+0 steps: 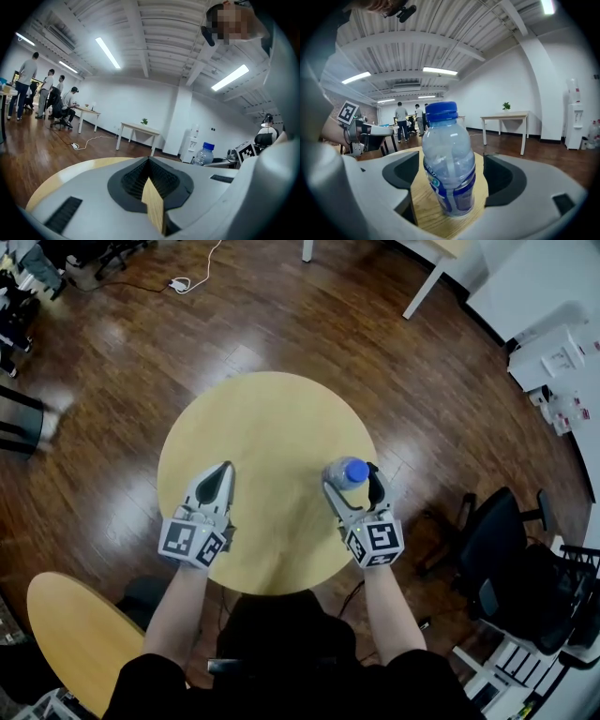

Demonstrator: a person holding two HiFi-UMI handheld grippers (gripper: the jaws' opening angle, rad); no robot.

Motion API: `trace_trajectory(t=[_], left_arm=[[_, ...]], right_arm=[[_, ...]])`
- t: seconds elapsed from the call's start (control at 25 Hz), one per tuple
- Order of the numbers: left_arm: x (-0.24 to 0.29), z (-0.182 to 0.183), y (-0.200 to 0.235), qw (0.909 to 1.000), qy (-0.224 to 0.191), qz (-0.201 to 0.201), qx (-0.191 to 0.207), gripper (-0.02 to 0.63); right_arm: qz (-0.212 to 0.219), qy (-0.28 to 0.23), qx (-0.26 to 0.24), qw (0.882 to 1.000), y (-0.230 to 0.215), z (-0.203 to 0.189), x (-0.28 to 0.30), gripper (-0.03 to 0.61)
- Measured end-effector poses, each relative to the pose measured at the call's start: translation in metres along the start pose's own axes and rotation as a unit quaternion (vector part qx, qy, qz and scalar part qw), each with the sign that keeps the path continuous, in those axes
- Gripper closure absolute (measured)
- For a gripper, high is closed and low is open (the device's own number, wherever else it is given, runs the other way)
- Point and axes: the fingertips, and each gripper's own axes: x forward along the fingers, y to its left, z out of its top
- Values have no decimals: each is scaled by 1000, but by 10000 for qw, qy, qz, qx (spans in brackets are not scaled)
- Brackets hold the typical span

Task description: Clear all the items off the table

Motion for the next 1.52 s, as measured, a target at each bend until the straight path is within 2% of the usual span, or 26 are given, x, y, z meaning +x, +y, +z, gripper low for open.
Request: trace_trajectory(t=[0.8, 0.88, 1.08, 1.52], left_arm=[[-13, -28, 9, 9993, 300, 65, -201, 614], [-16, -28, 9, 9992, 324, 71, -202, 614], [-26, -25, 7, 9992, 365, 87, -171, 614], [-40, -5, -16, 9999, 77, 122, -41, 614]], right_arm=[[-253, 114, 42, 9996, -1, -22, 28, 141], [-315, 93, 80, 9994, -2, -22, 28, 183], [-259, 142, 83, 9995, 2, -20, 28, 189], [-37, -283, -67, 9996, 11, 19, 0, 190]])
